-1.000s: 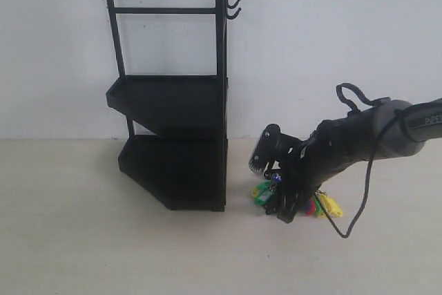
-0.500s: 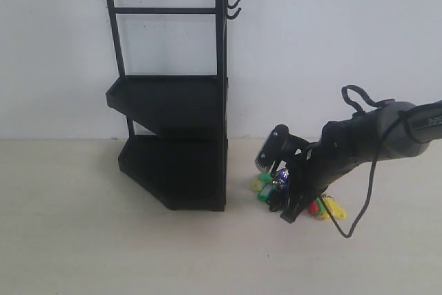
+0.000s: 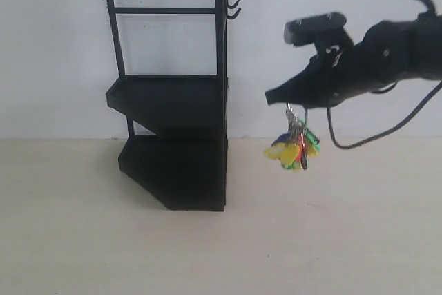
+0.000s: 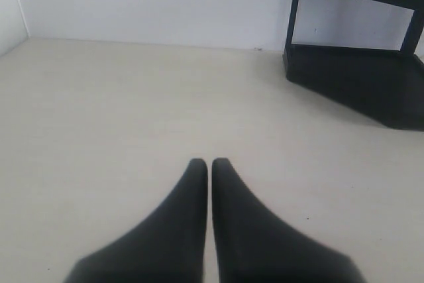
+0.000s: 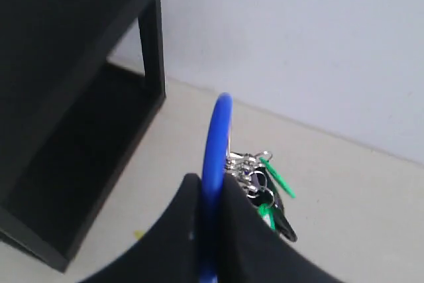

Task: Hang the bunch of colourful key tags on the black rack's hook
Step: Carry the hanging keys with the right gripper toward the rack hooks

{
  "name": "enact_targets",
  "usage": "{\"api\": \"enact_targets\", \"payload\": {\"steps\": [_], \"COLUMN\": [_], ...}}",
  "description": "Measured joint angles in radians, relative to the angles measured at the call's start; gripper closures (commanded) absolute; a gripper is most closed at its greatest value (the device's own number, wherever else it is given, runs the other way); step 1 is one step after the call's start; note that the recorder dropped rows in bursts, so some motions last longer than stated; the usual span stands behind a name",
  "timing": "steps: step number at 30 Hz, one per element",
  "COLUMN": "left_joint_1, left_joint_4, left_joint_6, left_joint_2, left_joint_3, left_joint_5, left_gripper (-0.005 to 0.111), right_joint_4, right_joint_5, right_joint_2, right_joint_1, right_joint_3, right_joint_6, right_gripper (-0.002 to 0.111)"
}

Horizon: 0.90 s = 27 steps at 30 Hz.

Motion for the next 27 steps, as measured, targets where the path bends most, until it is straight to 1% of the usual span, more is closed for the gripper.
{"api": "enact_targets", "payload": {"steps": [6, 11, 14, 17, 19, 20, 21, 23, 25, 27], "left_joint_1": [0.0, 0.0, 0.0, 0.0, 0.0, 0.0, 0.0, 0.0, 0.0, 0.0], "left_joint_4": [0.0, 0.0, 0.0, 0.0, 0.0, 0.0, 0.0, 0.0, 0.0, 0.0], "left_joint_6": [0.0, 0.0, 0.0, 0.0, 0.0, 0.0, 0.0, 0.0, 0.0, 0.0], "left_joint_2": [0.0, 0.0, 0.0, 0.0, 0.0, 0.0, 0.0, 0.0, 0.0, 0.0], "left_joint_3": [0.0, 0.0, 0.0, 0.0, 0.0, 0.0, 0.0, 0.0, 0.0, 0.0], "left_joint_5": [0.0, 0.0, 0.0, 0.0, 0.0, 0.0, 0.0, 0.0, 0.0, 0.0], "left_gripper": [0.102, 0.102, 0.102, 0.102, 0.102, 0.102, 0.102, 0.102, 0.102, 0.102], "right_joint_4": [0.003, 0.008, 0.067, 0.081, 0.039, 0.008, -0.032, -0.103, -0.096, -0.047], "right_joint_5": [0.026, 0.131, 0.186, 0.251, 0.316, 0.34, 0.351, 0.34, 0.325, 0.331], "right_joint_2": [-0.194, -0.336, -0.384, -0.394, -0.394, -0.394, -0.395, -0.399, -0.405, -0.405], "right_joint_1": [0.0, 0.0, 0.01, 0.055, 0.086, 0.09, 0.091, 0.078, 0.07, 0.081], "right_joint_3": [0.0, 0.0, 0.0, 0.0, 0.0, 0.0, 0.0, 0.0, 0.0, 0.0], "right_joint_6": [0.094, 0.111, 0.131, 0.036, -0.034, -0.031, 0.001, 0.128, 0.22, 0.173], "right_gripper": [0.109, 0.109, 0.109, 0.109, 0.109, 0.109, 0.109, 0.109, 0.109, 0.109]}}
